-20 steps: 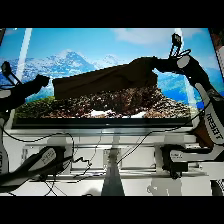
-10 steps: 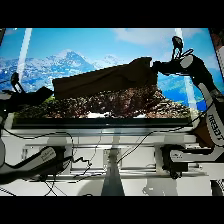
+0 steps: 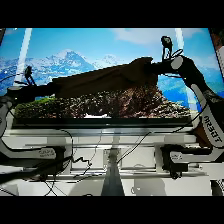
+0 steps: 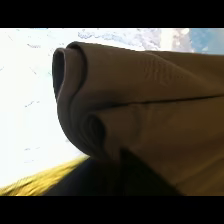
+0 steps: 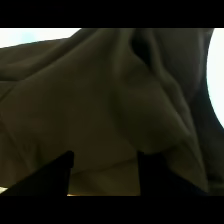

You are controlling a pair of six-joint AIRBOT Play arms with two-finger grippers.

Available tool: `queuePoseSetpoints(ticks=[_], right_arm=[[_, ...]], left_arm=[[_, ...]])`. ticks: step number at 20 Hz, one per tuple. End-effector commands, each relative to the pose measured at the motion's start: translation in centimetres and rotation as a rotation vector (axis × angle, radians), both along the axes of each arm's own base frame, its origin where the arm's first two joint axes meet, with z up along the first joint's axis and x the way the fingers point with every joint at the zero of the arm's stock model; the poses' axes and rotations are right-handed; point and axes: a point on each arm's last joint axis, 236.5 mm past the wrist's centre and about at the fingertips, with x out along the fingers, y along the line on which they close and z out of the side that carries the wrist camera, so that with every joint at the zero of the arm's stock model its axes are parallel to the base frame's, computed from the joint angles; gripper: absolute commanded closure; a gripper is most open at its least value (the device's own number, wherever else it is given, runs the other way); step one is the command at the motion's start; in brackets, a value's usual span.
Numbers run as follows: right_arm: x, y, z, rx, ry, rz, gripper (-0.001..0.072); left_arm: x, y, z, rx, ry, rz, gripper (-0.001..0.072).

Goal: Fold the clothes and pants, and hang the long-sleeved shirts on hangers.

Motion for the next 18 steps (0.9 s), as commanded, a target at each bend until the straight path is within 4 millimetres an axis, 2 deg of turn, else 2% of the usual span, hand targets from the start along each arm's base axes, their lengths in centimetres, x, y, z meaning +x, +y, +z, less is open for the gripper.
queuePoseSetpoints(ticks=[1,2,4,6,8,11,14,15,17,18], right_arm=[[0.7,3.2,1.0,0.005,-0.077,0.042,0.0491],[0.4,4.3,1.1,0.007,-0.085,0.063,0.0593],[-0.5,7.0,1.1,0.013,-0.084,0.115,0.0697],[-1.4,10.1,1.3,0.048,-0.088,0.153,0.0698],[-3.0,13.9,0.9,0.108,-0.050,0.195,0.0698],[-5.6,21.4,0.6,0.210,0.024,0.286,0.0698],[-8.6,29.2,0.5,0.270,0.073,0.406,0.0698],[-9.8,31.1,0.0,0.275,0.102,0.433,0.0698],[-12.2,33.6,-0.9,0.265,0.131,0.492,0.0698],[-12.8,33.9,-1.2,0.236,0.120,0.522,0.0698]], left_arm=[[3.0,-3.5,3.5,-0.009,-0.096,-0.106,0.0692],[3.2,-4.9,5.7,-0.029,-0.132,-0.164,0.0692],[2.1,-7.9,11.2,-0.091,-0.192,-0.285,0.0692],[-0.5,-9.8,16.4,-0.143,-0.227,-0.359,0.0692],[-2.9,-10.7,20.9,-0.136,-0.292,-0.402,0.0692],[-5.3,-11.1,26.7,-0.141,-0.357,-0.337,0.0692],[-7.3,-11.4,29.9,-0.096,-0.434,-0.332,0.0692],[-7.5,-11.4,30.5,-0.085,-0.458,-0.325,0.0692],[-7.2,-11.1,31.2,-0.073,-0.486,-0.301,0.0692],[-7.0,-11.1,31.1,-0.073,-0.487,-0.292,0.0692]])
